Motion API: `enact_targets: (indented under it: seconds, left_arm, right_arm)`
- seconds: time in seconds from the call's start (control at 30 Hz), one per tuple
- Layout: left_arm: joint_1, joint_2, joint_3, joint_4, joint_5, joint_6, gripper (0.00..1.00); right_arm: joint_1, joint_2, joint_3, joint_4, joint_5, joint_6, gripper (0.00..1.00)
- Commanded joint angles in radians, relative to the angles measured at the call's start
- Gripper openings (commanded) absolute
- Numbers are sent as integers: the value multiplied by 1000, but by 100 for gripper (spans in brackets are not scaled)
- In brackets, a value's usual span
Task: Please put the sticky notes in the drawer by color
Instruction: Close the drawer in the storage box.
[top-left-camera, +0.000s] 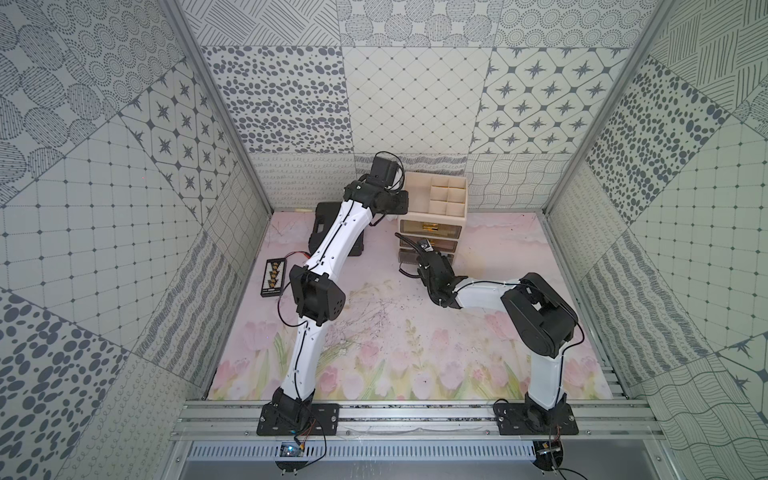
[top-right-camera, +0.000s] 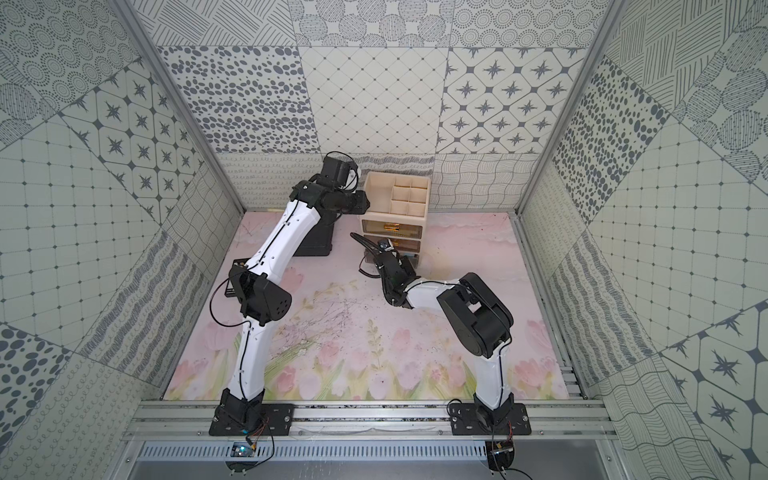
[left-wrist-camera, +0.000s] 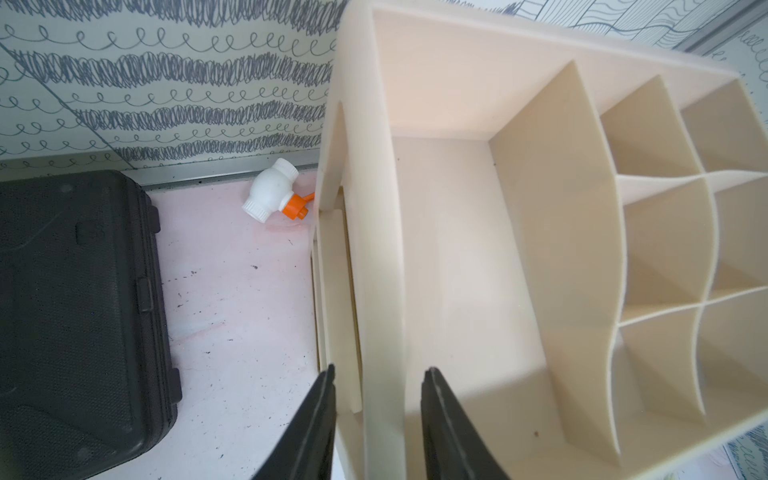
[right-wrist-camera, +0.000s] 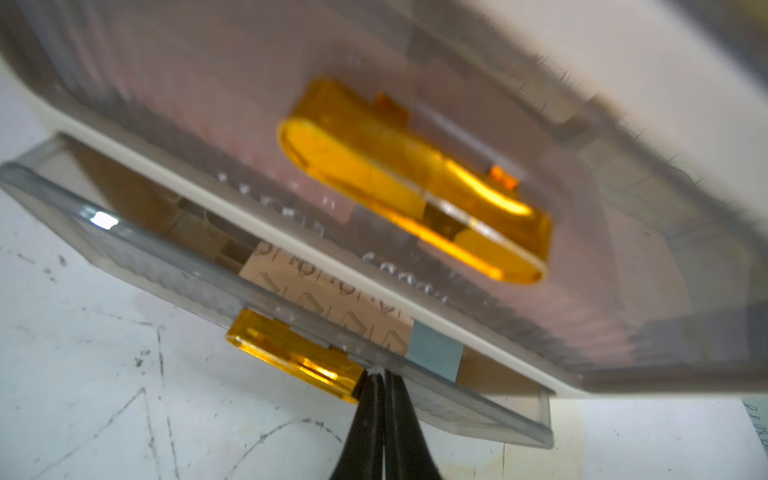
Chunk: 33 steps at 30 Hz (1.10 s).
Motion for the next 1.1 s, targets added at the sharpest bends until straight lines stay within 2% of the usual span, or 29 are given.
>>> enact_targets:
  seconds: [0.0,0.23,0.53,0.6,0.63,0.7,0.77,0.87,1.07]
  left_arm:
    - [-21,-19,-16,-101,55,40,38]
    - [-31,-44,-34,-118,64,54,37]
    - [-41,-50,-37,-119,56,56,37]
    - [-41,-50,-37,-112,45,54,44]
    - [-41,-51,-38,-103,42,55,50]
    - [-40,-55,-37,-89,36,56,72]
    - [-38,-66,-26,-76,32,53,82]
    - [-23,-96,-20,-50,25,24,90]
    - [15,-188,-68,-4,27,-37,93]
  right_arm:
    - [-6,37,63,34,37,-2,8]
    - [-24,73,130,-10,74,11,11]
    - [-40,40,102,-23,13,46,12]
    - [-38,3,88,-30,-6,65,12]
    - [-35,-26,71,-26,-17,75,13]
    - [-31,-92,45,-31,-49,84,15]
    - [-24,-171,44,-83,-66,105,16]
    - [-23,-285,66,-189,-137,134,21]
    - [-21,-481,98,-345,-222,191,35]
